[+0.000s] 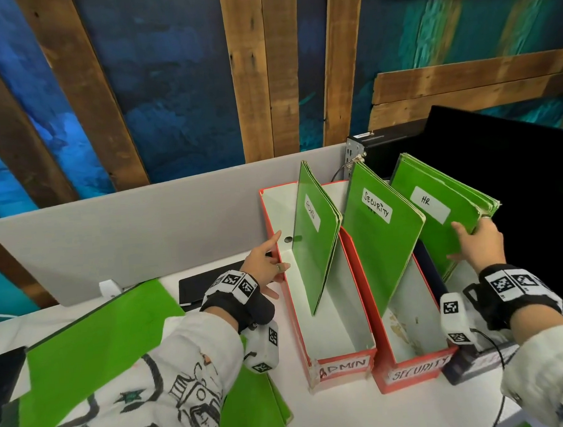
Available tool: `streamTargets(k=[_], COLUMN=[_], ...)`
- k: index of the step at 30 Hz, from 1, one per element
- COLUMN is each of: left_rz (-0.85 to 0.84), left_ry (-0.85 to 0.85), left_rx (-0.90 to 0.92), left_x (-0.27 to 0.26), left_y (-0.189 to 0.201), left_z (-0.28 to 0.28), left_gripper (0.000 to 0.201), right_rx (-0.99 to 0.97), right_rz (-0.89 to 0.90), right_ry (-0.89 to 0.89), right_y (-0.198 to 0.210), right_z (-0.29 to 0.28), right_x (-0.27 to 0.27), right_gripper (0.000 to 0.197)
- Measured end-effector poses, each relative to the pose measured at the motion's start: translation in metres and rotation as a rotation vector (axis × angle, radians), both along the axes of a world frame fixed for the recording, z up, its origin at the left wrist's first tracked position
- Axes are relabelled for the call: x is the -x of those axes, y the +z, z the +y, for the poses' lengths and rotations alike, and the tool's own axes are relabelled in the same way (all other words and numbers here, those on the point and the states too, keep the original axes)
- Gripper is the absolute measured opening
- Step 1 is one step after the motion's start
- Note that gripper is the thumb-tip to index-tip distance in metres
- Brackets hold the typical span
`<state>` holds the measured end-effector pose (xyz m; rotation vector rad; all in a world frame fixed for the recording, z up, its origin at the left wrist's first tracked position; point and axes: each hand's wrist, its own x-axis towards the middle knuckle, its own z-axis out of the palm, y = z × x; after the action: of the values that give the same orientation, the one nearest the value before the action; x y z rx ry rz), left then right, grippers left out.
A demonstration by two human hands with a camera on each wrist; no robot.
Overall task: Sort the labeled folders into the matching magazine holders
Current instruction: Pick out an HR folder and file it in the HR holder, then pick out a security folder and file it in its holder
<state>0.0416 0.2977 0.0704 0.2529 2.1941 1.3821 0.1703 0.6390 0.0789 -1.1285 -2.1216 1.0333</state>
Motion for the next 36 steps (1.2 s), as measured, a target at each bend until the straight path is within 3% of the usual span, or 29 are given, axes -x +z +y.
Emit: streamTargets(k=[5, 10, 16, 23, 30, 36], left_rz=[0.01, 0.02, 0.041, 0.038, -0.091, -0.22], left_ry=[-0.019, -0.086, 0.068, 0.232, 0.342, 0.321], left_rx=[0.0, 0.05, 0.028, 0.109, 0.23, 0.355], left_x=[-0.002, -0.008, 0.0, 0.013, 0.011, 0.001], left_y=[0.002, 0.004, 0.014, 0.011, -0.039, -0.09], left_z=[-0.003, -0.013, -0.066, -0.187, -0.304, -0.369], left_gripper=[0.079, 0.084, 0.066, 0.038, 0.036, 0.039], right_rx=[-0.407, -0.632, -0.568, -0.364, -0.095, 0.106], right_rz=[0.117, 0.245, 0.361, 0.391, 0.113, -0.393], right_ry=[-0.089, -0.015, 0.325, 0.761, 1.067, 1.166], right_y=[0.022, 0.061, 0.093, 0.091, 0.032, -0.072], right_z=[-0.015, -0.05, -0.12, -0.234, -0.334, -0.377], right_x=[-0.007, -0.002, 0.023, 0.051, 0.078, 0.083], right_gripper=[0.058, 0.053, 0.036, 0.02, 0.016, 0.01])
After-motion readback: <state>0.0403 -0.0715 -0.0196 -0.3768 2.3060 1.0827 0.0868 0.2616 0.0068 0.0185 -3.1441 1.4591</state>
